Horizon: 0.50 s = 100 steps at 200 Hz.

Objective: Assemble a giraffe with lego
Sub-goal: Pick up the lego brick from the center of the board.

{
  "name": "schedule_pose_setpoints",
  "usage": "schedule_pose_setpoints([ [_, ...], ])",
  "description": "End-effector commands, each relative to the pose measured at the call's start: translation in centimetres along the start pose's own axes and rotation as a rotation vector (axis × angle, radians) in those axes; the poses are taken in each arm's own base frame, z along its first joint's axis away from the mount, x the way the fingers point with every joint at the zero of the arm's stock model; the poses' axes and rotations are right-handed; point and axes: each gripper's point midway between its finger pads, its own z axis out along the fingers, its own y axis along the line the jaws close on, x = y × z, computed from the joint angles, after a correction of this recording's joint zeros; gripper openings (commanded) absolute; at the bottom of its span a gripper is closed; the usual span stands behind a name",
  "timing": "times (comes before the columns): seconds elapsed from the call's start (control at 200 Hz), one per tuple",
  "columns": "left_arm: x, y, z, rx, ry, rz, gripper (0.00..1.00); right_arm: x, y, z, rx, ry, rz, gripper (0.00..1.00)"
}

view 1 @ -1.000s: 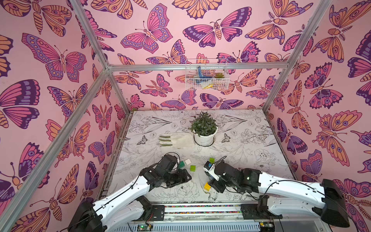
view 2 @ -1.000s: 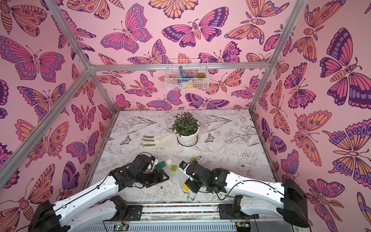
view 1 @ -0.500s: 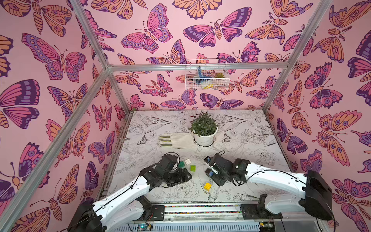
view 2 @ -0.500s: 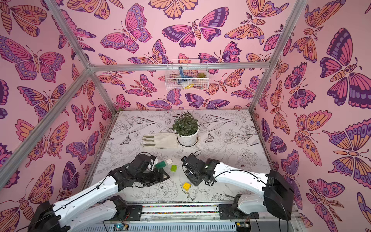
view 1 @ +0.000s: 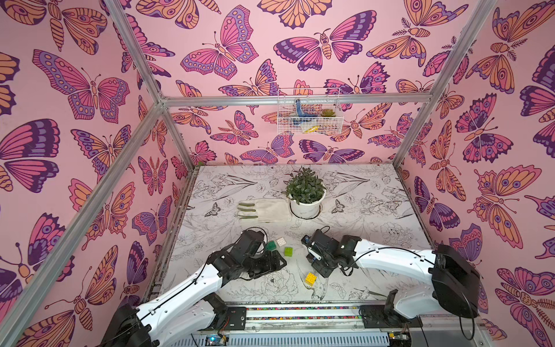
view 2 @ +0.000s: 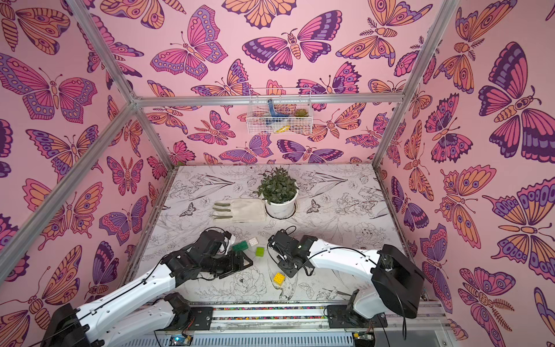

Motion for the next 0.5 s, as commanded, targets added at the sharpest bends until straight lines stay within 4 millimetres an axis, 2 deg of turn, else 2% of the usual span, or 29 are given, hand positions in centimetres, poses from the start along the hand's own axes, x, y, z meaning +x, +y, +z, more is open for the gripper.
schedule_pose_setpoints([
  [0.0, 0.1, 0.6, -0.1, -0.005, -0.009, -0.004, 0.81, -1.6, 0.1, -0.2, -0.018, -0.033, 0.005, 0.59],
  [0.496, -0.4, 0.6, 0.1, -0.005, -0.009, -0.005, 0.81, -0.4, -0.5, 0.1, -0.018, 0.046, 0.025, 0.49],
])
